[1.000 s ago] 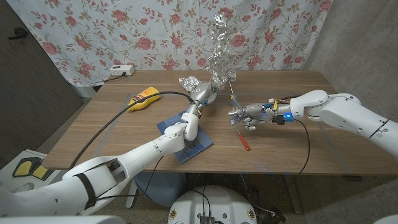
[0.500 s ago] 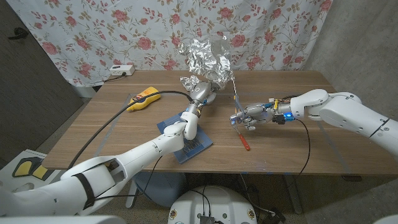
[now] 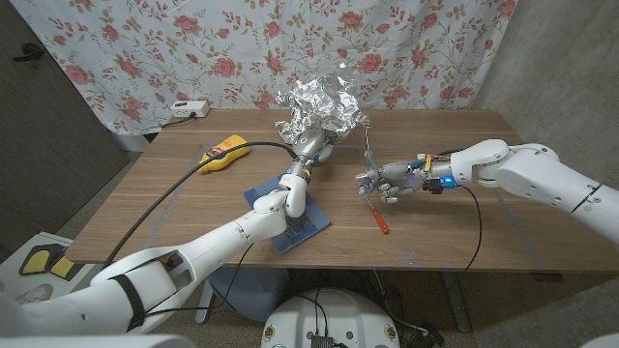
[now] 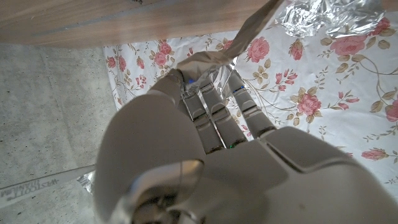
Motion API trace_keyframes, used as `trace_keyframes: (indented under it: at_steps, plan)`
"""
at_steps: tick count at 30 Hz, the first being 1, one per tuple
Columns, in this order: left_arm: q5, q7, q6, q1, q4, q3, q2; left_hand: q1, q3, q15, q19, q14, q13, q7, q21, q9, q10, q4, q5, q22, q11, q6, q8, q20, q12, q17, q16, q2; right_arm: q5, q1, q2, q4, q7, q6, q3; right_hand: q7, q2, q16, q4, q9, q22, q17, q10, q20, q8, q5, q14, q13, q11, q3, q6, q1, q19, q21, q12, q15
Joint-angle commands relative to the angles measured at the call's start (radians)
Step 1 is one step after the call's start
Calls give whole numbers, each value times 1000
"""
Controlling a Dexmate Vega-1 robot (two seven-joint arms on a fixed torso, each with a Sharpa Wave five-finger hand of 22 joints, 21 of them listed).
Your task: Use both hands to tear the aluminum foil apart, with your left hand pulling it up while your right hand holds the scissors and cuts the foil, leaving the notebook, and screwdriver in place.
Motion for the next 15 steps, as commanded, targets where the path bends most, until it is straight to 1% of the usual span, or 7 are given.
trace_keyframes:
  at_steps: [1,2,4,5,8,11,15]
  plan:
    - [-13,-17,34,-1,-8,-12,3,11,-2,-15,-4,-13,38,5,5,4,14,1,4,3,-11,0,0,1,4,3,-3,2,7,-4,-3,1,9,9,2,51,-30,7,16,-1,-6,1,18,3,-2,8,15,1,-2,-22,45,-43,14,6,2,0]
    - [-12,-15,35,-2,-6,-12,3,12,-2,-15,-4,-13,38,5,6,4,13,1,4,3,-11,0,0,1,3,3,-3,2,8,-5,-4,0,11,11,3,50,-41,8,23,-2,-10,1,21,3,-3,10,18,1,-2,-31,46,-61,20,7,2,0]
    - [-11,-15,36,-5,-6,-11,3,12,-2,-15,-4,-13,38,5,6,4,13,1,4,3,-11,0,0,1,3,3,-4,2,7,-9,-8,-3,13,16,5,54,-49,8,27,-6,-3,1,22,3,-4,12,19,1,-2,-38,48,-73,24,13,2,0]
    - [-9,-13,36,-7,-4,-10,3,12,-2,-15,-5,-13,39,3,7,4,14,1,4,3,-11,1,0,1,3,3,-4,2,16,-15,-12,-8,9,15,10,56,-73,9,40,-4,-6,2,25,4,-3,14,21,2,-2,-58,48,-107,27,14,2,1]
    - [-6,-11,38,-9,-5,-9,5,12,-2,-15,-5,-13,40,4,7,4,15,1,4,3,-11,1,0,1,3,4,-4,2,18,-22,-18,-14,8,19,14,58,-94,9,57,-7,-6,2,28,3,-5,17,24,1,-1,-80,48,-147,30,15,2,1]
    - [-5,-9,42,-10,-7,-9,6,12,-2,-15,-7,-14,41,3,8,4,13,2,4,2,-11,0,-1,2,1,4,-5,3,21,-26,-23,-21,5,14,16,62,-106,10,67,-4,-13,2,28,4,-6,20,25,2,-1,-93,43,-169,31,10,2,1]
    - [3,-1,61,-9,-10,-10,5,13,-3,-15,-8,-14,41,3,9,4,14,2,4,2,-12,1,-1,2,1,4,-7,3,25,-41,-35,-29,9,29,23,65,-113,11,74,-8,-6,2,28,2,-8,23,27,2,0,-101,43,-183,32,15,2,1]
